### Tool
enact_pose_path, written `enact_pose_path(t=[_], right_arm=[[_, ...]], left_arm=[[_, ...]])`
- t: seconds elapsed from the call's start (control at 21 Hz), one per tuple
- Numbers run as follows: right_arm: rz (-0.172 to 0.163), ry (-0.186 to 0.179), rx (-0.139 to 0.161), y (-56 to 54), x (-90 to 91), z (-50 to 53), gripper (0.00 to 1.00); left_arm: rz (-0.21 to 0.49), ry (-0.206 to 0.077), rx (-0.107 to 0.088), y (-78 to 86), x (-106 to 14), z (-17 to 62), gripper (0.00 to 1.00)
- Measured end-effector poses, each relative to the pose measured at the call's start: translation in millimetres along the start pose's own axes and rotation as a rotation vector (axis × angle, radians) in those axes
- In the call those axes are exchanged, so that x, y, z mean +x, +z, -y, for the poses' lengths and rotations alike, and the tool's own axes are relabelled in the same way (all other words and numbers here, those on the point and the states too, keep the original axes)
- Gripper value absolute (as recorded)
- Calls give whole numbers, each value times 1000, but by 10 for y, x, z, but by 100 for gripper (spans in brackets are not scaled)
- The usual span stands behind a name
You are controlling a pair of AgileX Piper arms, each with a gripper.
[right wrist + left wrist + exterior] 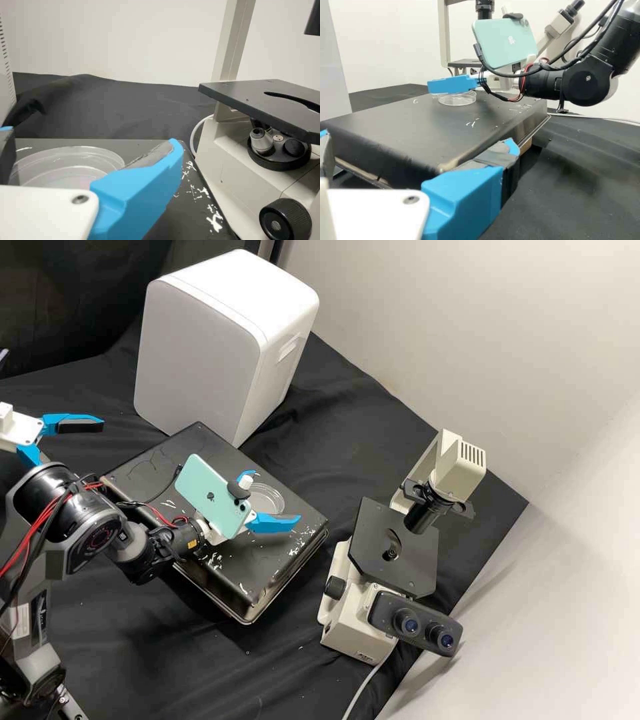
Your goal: Place the petri dish on the microscope
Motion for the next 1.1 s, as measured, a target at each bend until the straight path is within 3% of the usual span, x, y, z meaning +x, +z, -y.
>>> enact_pose_path(t=[0.24, 0.38, 0.43, 0.62, 0.76, 1.1], right_arm=[[7, 5, 3, 26, 4, -23, 0], [21, -10, 31, 42, 5, -11, 0], [20, -11, 41, 44, 5, -14, 100], [21, -6, 40, 52, 13, -28, 100], [25, -4, 21, 52, 12, -28, 100], [29, 7, 25, 44, 9, -26, 100]], left_arm=[[0, 0, 0, 0, 0, 0, 100], [0, 0, 0, 0, 0, 0, 100], [0, 0, 0, 0, 0, 0, 100], [0, 0, 0, 0, 0, 0, 100], [0, 0, 0, 0, 0, 0, 100], [1, 5, 3, -4, 12, -14, 100]])
